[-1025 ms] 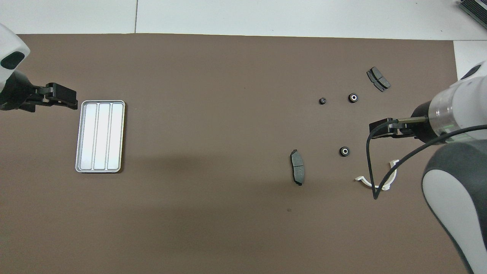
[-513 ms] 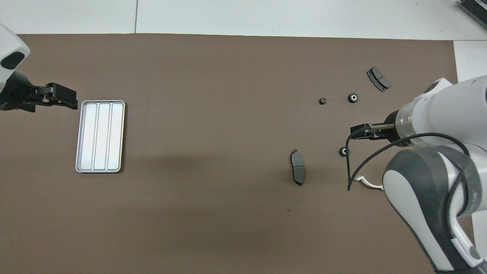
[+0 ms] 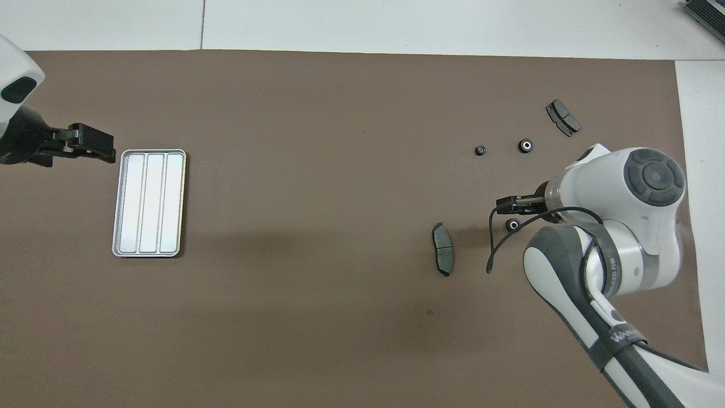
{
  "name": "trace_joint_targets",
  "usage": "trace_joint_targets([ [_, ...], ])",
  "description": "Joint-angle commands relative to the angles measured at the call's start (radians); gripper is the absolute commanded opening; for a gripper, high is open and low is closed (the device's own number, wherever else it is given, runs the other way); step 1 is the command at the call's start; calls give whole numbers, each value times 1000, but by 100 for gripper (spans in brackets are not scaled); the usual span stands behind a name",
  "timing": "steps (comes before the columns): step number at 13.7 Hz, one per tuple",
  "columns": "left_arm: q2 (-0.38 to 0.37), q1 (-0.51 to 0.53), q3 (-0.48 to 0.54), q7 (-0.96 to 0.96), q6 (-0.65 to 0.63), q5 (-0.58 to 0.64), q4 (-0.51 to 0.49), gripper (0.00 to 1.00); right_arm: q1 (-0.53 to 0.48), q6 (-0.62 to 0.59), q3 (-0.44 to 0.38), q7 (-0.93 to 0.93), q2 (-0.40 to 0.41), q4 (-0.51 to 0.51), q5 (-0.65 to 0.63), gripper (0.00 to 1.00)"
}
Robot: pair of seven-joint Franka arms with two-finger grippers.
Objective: Pick bearing gear from pile to tray
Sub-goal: 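Lift the black bearing off the table with the right gripper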
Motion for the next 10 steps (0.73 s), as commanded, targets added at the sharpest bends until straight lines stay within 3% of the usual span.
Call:
trace_joint_targets([
  [1,-30,7,0,7,15,-1,-36,100,-14,89,0,-52,41,-30,12,100],
  [6,-30,7,0,7,15,-1,-36,100,-29,144,2,-71,59,-86,12,95],
  [10,-32,7,0,7,15,-1,-36,100,-22,204,2,-71,59,-134,12,80],
])
